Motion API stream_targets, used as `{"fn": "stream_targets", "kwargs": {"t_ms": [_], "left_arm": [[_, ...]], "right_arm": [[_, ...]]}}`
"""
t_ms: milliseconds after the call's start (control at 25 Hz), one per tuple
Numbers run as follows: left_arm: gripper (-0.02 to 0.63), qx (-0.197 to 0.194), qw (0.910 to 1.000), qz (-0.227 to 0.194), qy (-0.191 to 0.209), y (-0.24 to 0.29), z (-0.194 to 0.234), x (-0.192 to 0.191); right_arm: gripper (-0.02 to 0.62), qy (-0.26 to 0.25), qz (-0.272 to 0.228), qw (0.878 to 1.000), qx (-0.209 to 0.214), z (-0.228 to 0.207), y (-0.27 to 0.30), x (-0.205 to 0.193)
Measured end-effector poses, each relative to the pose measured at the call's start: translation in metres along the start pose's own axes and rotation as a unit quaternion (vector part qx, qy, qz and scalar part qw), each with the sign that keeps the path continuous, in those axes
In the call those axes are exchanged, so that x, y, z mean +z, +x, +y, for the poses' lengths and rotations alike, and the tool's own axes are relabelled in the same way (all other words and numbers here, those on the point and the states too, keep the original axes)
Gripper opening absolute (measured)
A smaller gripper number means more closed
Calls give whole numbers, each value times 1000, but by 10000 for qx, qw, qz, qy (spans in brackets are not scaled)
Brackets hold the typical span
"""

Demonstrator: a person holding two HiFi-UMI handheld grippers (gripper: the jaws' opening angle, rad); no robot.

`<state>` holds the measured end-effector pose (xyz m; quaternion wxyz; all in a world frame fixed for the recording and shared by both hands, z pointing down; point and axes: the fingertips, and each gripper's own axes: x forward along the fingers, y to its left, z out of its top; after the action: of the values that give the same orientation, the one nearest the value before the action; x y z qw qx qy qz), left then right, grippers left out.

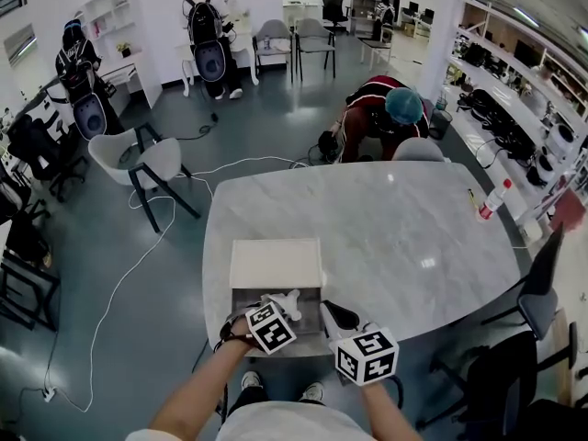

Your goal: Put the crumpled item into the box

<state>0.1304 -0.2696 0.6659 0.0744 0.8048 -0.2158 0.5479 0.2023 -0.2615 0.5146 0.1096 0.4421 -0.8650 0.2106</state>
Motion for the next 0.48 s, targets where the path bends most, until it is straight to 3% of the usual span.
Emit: {"fn": "stream_targets", "kwargs": {"t_ms": [480], "left_arm": [[37,-99,9995,-220,-213,-9,-4,0]], "right_arm": [[5,-5,8,10000,-60,7,-7,-3]]}}
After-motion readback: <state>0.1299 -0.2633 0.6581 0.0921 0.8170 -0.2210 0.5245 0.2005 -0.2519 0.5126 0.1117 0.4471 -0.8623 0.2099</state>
